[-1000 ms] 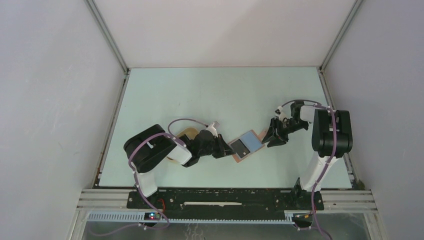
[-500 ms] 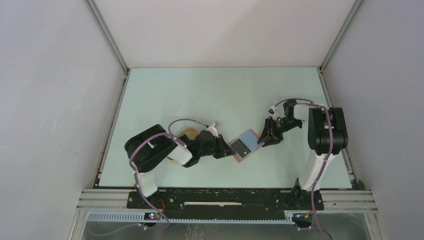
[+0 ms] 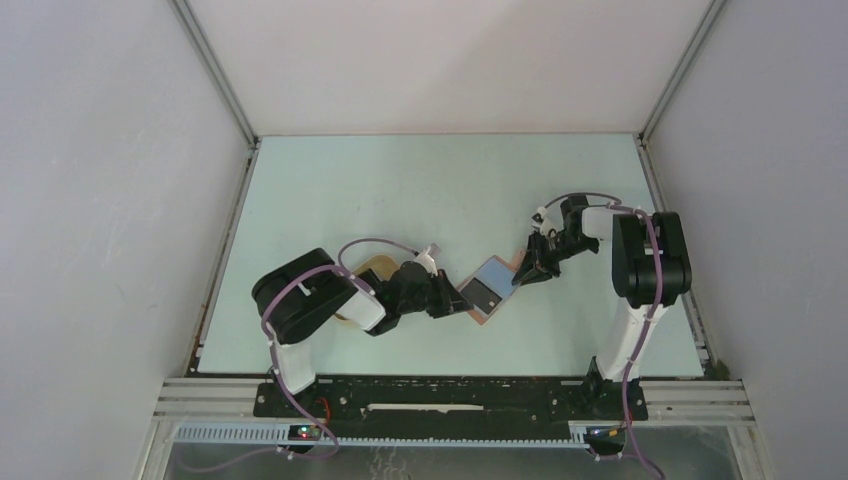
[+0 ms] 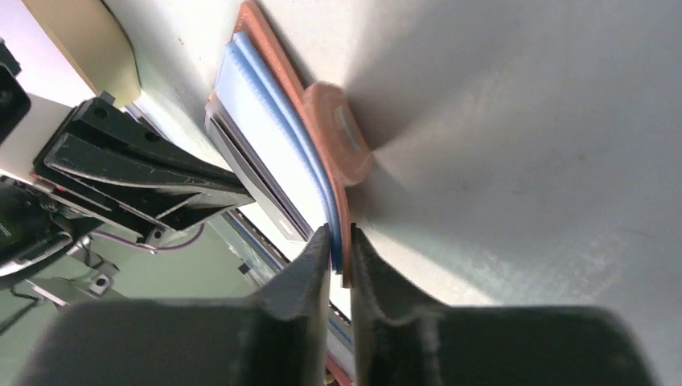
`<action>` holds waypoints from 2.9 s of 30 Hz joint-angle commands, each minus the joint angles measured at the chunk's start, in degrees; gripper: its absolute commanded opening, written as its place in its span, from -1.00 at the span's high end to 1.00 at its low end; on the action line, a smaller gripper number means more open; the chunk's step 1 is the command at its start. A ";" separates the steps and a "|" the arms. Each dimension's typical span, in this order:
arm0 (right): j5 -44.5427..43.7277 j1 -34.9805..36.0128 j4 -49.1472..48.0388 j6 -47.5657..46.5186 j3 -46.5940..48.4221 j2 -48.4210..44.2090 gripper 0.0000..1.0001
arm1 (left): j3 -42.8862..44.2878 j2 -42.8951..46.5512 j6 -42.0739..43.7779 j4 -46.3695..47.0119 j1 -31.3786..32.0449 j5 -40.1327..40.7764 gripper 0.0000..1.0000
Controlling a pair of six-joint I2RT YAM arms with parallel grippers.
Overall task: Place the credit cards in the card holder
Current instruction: Close the card holder at the center of the board.
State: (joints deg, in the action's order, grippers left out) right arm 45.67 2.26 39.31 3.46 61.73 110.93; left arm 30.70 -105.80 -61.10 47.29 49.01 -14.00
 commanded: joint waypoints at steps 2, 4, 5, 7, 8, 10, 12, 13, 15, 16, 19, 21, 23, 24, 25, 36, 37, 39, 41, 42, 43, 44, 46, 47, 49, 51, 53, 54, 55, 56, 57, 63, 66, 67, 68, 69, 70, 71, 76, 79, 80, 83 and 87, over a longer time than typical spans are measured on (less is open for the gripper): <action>2.13 -0.60 -2.06 -0.63 1.44 -0.01 0.89 | -1.98 1.48 -0.51 0.14 0.48 0.45 0.64; 2.90 -1.35 -2.51 -1.76 1.24 -1.48 1.00 | -2.85 4.08 -0.23 0.15 0.51 1.11 0.49; 3.29 -1.65 -2.61 -2.59 1.14 -2.48 1.00 | -3.49 5.32 -0.02 0.15 0.47 1.56 0.41; 4.40 -1.82 -2.89 -5.19 0.89 -5.32 1.00 | -4.82 7.88 0.58 0.22 0.39 2.53 0.28; 5.43 -1.82 -2.83 -7.98 0.78 -7.20 1.00 | -5.65 9.02 1.05 0.37 0.26 3.01 0.22; 7.19 -1.82 -2.11 -12.23 0.71 -9.93 1.00 | -7.36 11.49 2.04 1.31 -0.13 4.00 0.06; 8.50 -1.82 -1.28 -16.13 0.75 -12.46 1.00 | -9.36 13.71 3.17 2.87 -0.66 4.83 -0.06; 8.89 -1.82 -0.76 -18.19 0.74 -13.69 1.00 | -10.09 14.87 3.98 3.24 -0.98 5.14 -0.10; 9.28 -1.71 0.46 -22.43 0.71 -16.15 1.00 | -10.91 17.32 6.23 3.58 -1.57 5.38 -0.16; 9.13 -1.33 1.09 -24.33 0.73 -17.30 1.00 | -11.00 18.56 7.76 3.51 -1.84 5.30 -0.18; 7.91 0.06 2.29 -29.14 0.73 -20.45 1.00 | -10.73 22.71 13.37 2.52 -2.57 4.73 -0.26; 8.22 0.56 3.06 -32.22 0.75 -22.80 1.00 | -10.37 25.52 17.45 1.75 -3.21 4.02 -0.30; 9.36 0.67 4.11 -35.30 0.71 -26.03 1.00 | -9.95 29.13 22.55 0.14 -3.48 4.07 -0.36; 10.32 0.80 4.78 -37.83 0.75 -27.45 1.00 | -9.67 30.97 25.42 -1.23 -3.50 4.38 -0.39; 10.98 0.89 5.28 -39.22 0.75 -28.96 1.00 | -9.54 32.78 28.99 -1.85 -3.49 4.02 -0.42; 18.23 3.14 11.65 -45.30 0.93 -41.36 1.00 | -7.19 42.07 48.02 -12.03 -5.83 -2.06 -0.78; 18.75 3.41 12.01 -45.53 0.92 -42.09 1.00 | -6.40 41.45 47.44 -12.16 -6.44 -4.50 -0.78; 19.72 3.62 12.28 -45.48 0.92 -42.83 1.00 | -5.28 39.80 45.81 -10.48 -7.01 -9.80 -0.78; 20.27 3.67 12.24 -45.31 0.86 -42.99 1.00 | -4.71 38.06 44.24 -8.32 -7.01 -14.70 -0.77; 20.44 3.71 12.08 -45.04 0.89 -42.87 1.00 | -5.08 37.66 43.49 -6.69 -7.03 -16.70 -0.75; 20.83 3.71 12.75 -45.22 1.09 -42.72 1.00 | -5.51 37.65 43.07 -5.08 -7.07 -18.17 -0.74; 21.39 3.71 13.76 -46.05 1.37 -42.47 1.00 | -6.48 37.95 43.11 -3.58 -7.04 -19.15 -0.73; 22.47 3.71 16.20 -48.40 1.98 -41.94 1.00 | -9.31 39.65 43.97 -1.03 -7.20 -19.84 -0.72; 22.79 3.71 17.13 -49.16 2.21 -41.74 1.00 | -10.44 40.80 44.37 -0.15 -7.31 -20.10 -0.73; 23.24 3.71 17.60 -49.48 2.43 -41.60 1.00 | -11.94 43.30 45.81 0.56 -7.57 -21.37 -0.73; 23.80 3.76 17.88 -49.60 2.48 -41.60 1.00 | -12.44 45.04 46.04 0.53 -7.61 -22.08 -0.74; 23.58 4.01 17.88 -49.61 2.45 -41.68 1.00 | -11.37 45.03 45.04 -1.68 -7.61 -21.17 -0.74; 23.39 4.12 17.83 -49.61 2.49 -41.68 1.00 | -10.55 44.39 44.21 -2.76 -7.54 -20.65 -0.74; 23.15 4.29 17.75 -49.62 2.46 -41.63 1.00 | -9.96 43.36 43.03 -3.26 -7.53 -20.34 -0.74; 22.88 4.51 17.53 -49.61 2.44 -41.55 1.00 | -9.42 42.18 41.69 -3.18 -7.60 -20.24 -0.74; 22.41 4.72 17.32 -49.45 2.45 -41.46 1.00 | -9.09 40.99 40.17 -2.67 -7.58 -19.94 -0.73; 17.55 7.21 15.04 -48.95 2.47 -40.89 1.00 | -5.87 33.58 29.63 -0.58 -7.16 -19.12 -0.56; 15.09 8.63 13.38 -48.78 2.44 -40.61 1.00 | -4.99 31.49 25.28 2.39 -7.03 -20.28 -0.42; 14.53 8.95 13.01 -48.80 2.31 -40.62 1.00 | -4.83 30.92 24.10 3.61 -7.06 -20.73 -0.36; 13.86 9.25 12.53 -48.76 2.27 -40.61 1.00 | -4.67 30.24 23.01 4.49 -7.05 -21.22 -0.30; 13.31 9.58 12.06 -48.78 2.11 -40.65 1.00 | -4.06 29.48 21.90 4.98 -7.02 -22.06 -0.23; 12.68 10.06 11.64 -48.73 1.99 -40.70 1.00 | -3.71 28.64 20.85 5.16 -7.08 -22.75 -0.16; 12.17 10.43 11.25 -48.81 1.85 -40.72 1.00 | -3.11 27.63 19.78 5.22 -7.07 -23.62 -0.07; 10.81 11.69 9.92 -48.23 1.52 -40.88 1.00 | -0.95 22.77 15.98 5.56 -7.08 -26.25 0.28; 10.12 11.84 9.57 -48.35 1.22 -41.19 1.00 | -0.91 20.52 14.17 7.41 -7.05 -26.92 0.53; 9.78 11.87 9.48 -48.44 1.07 -41.23 1.00 | -0.90 19.85 13.60 8.11 -7.07 -27.14 0.63; 9.28 11.93 9.43 -49.44 0.63 -41.37 1.00 | -1.08 17.76 10.83 10.86 -7.34 -27.54 0.93; 10.95 12.63 11.43 -55.60 -0.60 -41.91 1.00 | -1.61 14.11 3.04 18.54 -8.38 -27.83 1.00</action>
State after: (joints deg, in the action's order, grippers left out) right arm 54.15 14.00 50.96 -45.82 61.56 70.50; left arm 27.77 -88.55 -49.71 56.58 41.54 -39.66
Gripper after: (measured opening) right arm 0.025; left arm 0.024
